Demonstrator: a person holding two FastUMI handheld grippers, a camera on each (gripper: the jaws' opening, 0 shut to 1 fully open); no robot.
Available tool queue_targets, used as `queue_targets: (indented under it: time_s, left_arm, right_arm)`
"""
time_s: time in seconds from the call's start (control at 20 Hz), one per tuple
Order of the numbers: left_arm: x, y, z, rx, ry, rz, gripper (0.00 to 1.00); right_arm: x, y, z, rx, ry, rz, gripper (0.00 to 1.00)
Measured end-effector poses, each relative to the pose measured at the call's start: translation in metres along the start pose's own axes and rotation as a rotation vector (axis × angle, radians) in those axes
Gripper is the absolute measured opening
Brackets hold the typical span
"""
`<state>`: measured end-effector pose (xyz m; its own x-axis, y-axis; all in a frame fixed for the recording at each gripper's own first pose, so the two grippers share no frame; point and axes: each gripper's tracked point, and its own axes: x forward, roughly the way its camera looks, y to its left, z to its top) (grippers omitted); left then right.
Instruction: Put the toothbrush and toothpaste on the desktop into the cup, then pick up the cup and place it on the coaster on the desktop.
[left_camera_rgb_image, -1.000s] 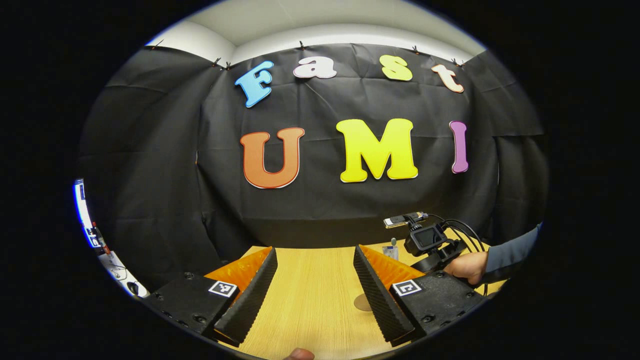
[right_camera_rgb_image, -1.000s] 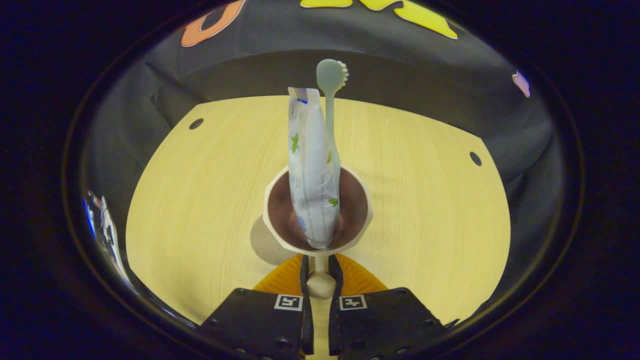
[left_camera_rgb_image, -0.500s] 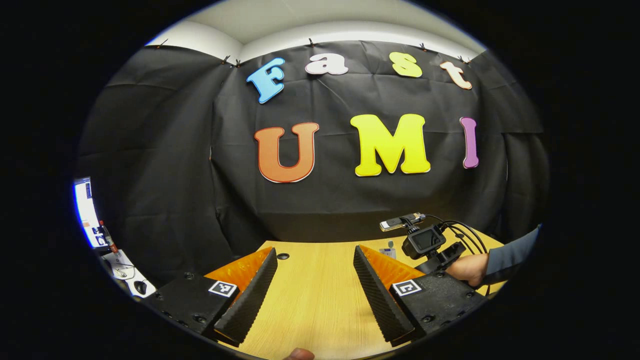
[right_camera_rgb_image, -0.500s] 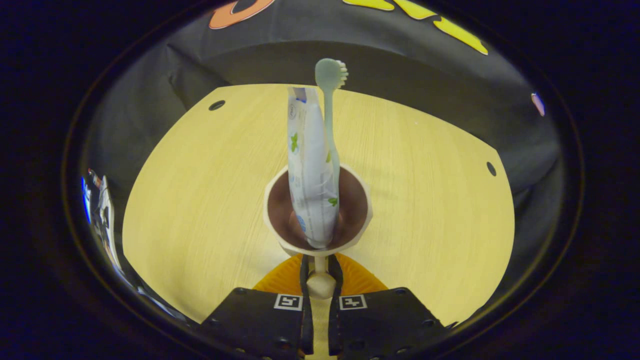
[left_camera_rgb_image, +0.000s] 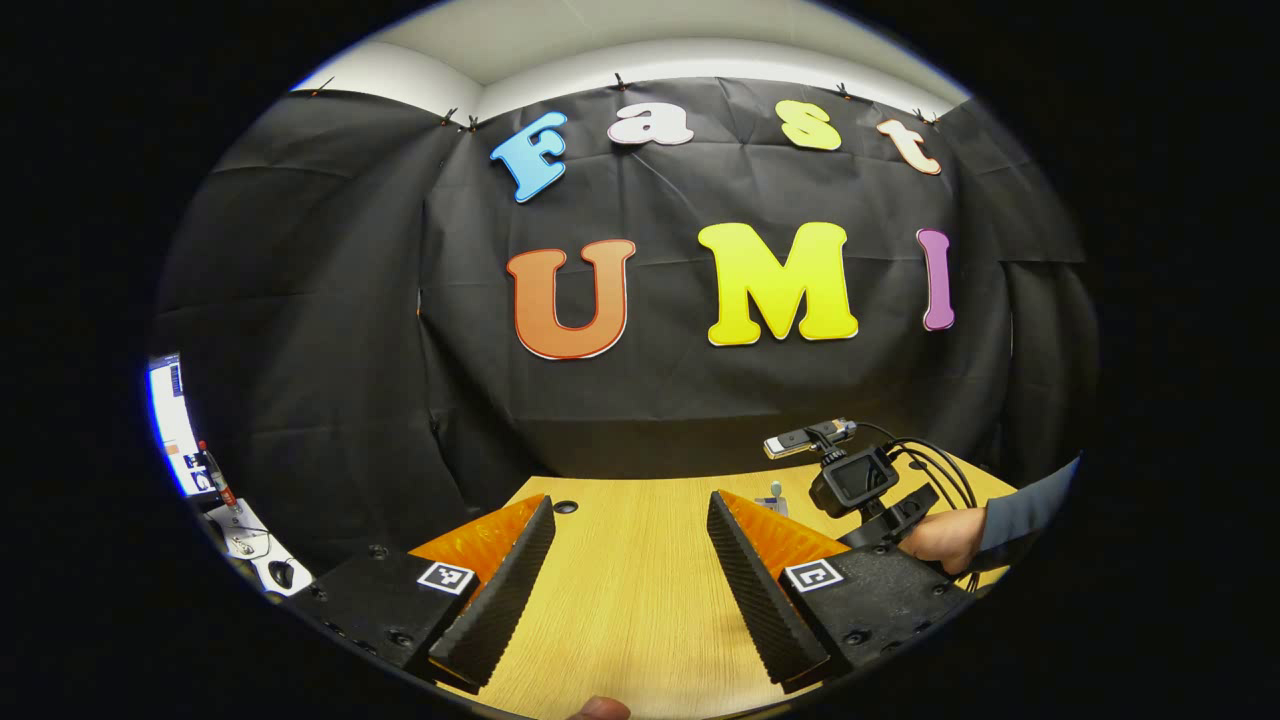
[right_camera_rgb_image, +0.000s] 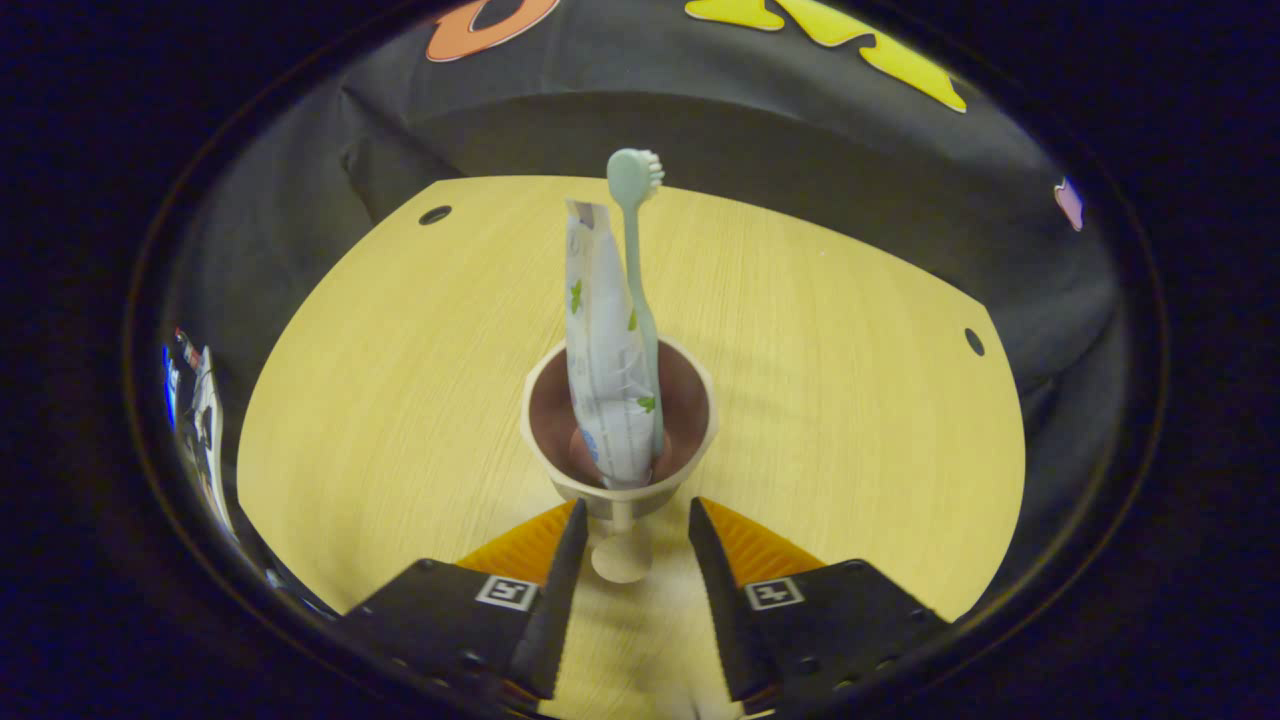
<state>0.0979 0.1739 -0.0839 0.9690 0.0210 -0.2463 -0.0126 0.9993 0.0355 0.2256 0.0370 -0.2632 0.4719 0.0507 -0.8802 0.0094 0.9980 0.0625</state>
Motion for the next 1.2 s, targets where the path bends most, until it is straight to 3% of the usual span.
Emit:
queue_targets:
  time_s: [0.1,0.15,0.5,0.9,1.2]
  left_arm:
    - [0.002,-0.008,0.001,-0.014,0.005,-0.015,0.96]
    - [0.003,-0.012,0.003,-0.013,0.005,-0.018,0.96]
    - [0.003,-0.054,0.013,0.002,-0.001,-0.067,0.96]
    - [-0.006,-0.094,0.039,-0.025,-0.044,-0.11,1.0]
    - [-0.012,-0.111,0.06,-0.039,-0.093,-0.11,0.96]
  right_arm:
    - [-0.016,-0.006,0.005,0.026,-0.046,0.026,0.89]
    - [-0.025,-0.012,0.006,0.036,-0.074,0.033,0.96]
    - [-0.106,-0.069,0.033,0.101,-0.424,0.027,0.96]
    - [-0.236,-0.138,0.049,0.084,-0.812,-0.06,0.98]
    - [-0.312,-0.15,0.05,0.077,-1.002,-0.056,0.96]
